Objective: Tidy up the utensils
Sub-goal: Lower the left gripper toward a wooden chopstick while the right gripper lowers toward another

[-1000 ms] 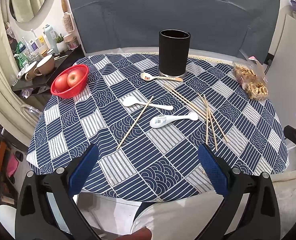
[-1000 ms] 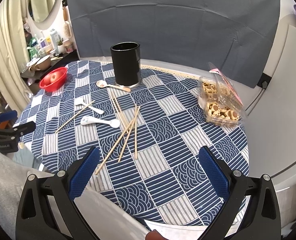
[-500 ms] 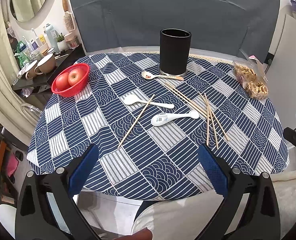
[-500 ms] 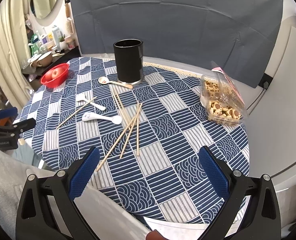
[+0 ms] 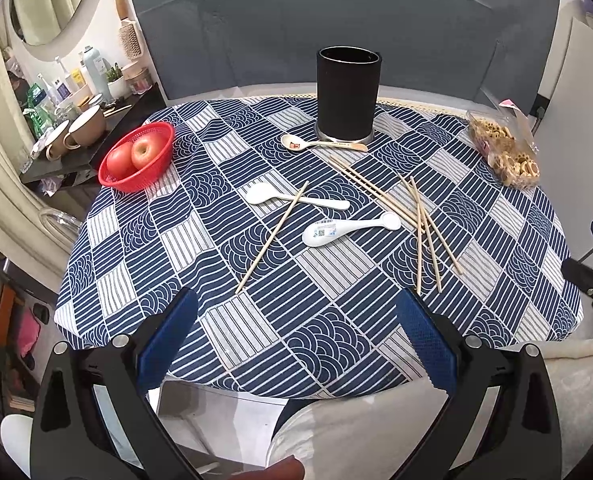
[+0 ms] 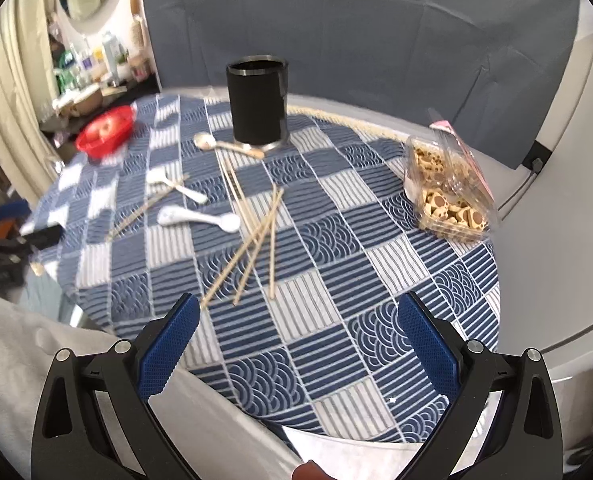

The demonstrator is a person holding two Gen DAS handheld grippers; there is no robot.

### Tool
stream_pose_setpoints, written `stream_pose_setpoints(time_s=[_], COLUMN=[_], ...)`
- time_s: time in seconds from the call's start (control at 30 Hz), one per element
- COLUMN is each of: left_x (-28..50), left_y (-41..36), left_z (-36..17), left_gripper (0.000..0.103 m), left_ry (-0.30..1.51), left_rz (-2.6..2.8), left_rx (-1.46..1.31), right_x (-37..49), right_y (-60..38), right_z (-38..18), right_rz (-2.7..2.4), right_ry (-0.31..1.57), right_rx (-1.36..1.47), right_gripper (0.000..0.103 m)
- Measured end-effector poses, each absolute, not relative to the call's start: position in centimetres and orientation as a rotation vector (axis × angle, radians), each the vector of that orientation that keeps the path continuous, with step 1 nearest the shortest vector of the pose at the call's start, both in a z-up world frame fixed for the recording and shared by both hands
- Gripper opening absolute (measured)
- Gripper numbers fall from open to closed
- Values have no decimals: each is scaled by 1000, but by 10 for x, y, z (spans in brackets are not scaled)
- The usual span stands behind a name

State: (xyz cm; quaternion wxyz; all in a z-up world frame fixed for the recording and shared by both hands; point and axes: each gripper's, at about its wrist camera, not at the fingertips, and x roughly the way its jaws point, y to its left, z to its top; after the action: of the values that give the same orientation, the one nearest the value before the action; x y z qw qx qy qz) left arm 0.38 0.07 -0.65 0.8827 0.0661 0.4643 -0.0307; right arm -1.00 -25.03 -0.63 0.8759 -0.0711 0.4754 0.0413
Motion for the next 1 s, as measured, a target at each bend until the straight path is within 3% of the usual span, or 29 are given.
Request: stream_pose_setpoints(time_s=[0.5, 1.0], left_x=[54, 111], left_y=[24, 65], left_z=[-19, -67], left_gripper=[97, 97], left_ry=[1062, 1242], left_rz=[-74, -48], left_rx=[81, 37], right_x=[37, 91], right_y=[-248, -262], right_z=[-28, -69], right_rz=[67, -26], right_ry=[1116, 1240], right_rx=[-138, -124], right_gripper=[95, 95])
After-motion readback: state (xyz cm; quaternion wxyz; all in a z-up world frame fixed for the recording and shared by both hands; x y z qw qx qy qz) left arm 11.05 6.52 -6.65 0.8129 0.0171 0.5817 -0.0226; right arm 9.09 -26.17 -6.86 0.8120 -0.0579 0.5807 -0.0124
